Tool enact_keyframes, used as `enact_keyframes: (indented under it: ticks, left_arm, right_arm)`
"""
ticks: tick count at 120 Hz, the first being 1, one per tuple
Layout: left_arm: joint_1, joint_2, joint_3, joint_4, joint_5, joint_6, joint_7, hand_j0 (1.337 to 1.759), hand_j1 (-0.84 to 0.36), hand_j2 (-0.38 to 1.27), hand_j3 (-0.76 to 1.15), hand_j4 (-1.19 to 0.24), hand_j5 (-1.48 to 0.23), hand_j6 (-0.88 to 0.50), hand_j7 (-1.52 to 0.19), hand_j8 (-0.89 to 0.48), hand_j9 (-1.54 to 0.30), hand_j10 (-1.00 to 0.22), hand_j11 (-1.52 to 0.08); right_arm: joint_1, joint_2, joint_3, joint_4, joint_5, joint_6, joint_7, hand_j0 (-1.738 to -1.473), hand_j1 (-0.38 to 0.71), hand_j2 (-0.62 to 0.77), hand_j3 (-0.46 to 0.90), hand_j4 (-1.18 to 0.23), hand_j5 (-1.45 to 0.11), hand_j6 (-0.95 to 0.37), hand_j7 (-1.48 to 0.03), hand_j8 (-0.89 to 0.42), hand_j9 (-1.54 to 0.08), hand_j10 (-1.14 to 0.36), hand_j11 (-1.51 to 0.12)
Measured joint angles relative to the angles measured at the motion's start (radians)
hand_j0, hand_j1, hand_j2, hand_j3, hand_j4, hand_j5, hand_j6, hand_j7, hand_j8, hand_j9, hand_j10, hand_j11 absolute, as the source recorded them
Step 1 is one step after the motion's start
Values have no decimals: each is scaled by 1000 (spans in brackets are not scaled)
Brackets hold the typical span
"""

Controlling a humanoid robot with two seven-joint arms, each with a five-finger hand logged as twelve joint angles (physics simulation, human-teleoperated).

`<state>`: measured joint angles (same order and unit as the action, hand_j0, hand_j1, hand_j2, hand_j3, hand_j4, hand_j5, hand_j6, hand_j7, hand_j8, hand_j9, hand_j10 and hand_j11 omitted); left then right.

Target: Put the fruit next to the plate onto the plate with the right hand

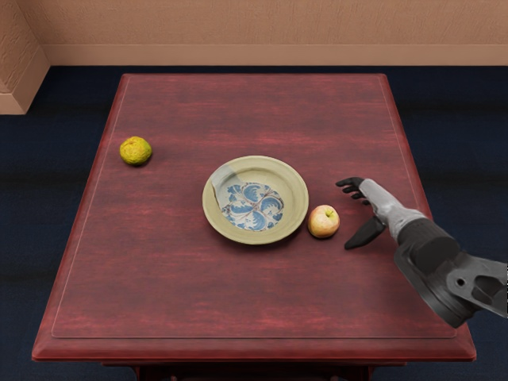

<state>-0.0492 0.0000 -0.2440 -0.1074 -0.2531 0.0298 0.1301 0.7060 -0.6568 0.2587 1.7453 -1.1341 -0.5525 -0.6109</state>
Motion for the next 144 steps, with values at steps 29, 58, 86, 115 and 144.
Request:
enact_keyframes:
  ticks: [29,58,86,115,144]
  left_arm:
    - [0,0,0,0,0,0,0,1658,349,0,0,-1,0,-1,0,-1,0,0,0]
    - [0,0,0,0,0,0,0,1658,349,0,0,-1,0,-1,0,-1,0,0,0]
    - [19,0,0,0,0,0,0,1658,349,0,0,-1,0,-1,0,-1,0,0,0]
    - [20,0,0,0,0,0,0,1658,349,0,0,-1,0,-1,0,-1,0,0,0]
    - [25,0,0,0,0,0,0,1658,349,0,0,-1,0,-1,0,-1,0,0,0]
  right_arm:
    - [8,38,0,0,-4,-1,0,-1658,-28,-51,0,-271,-350,-272,-349,-271,-350,-271,-350]
    - [13,66,-1,0,-11,-1,0,-1658,31,-61,0,-320,-414,-321,-413,-320,-414,-320,-414]
    - [7,66,-6,0,-14,0,0,-1658,53,-65,0,-337,-437,-338,-437,-338,-437,-337,-437]
    - [2,71,-11,0,-18,1,0,-1658,128,-78,0,-407,-507,-399,-517,-408,-506,-175,-684]
    - [-1,74,-14,0,-25,8,-1,-1655,199,-93,-1,-500,-598,-442,-622,-440,-605,-52,-844]
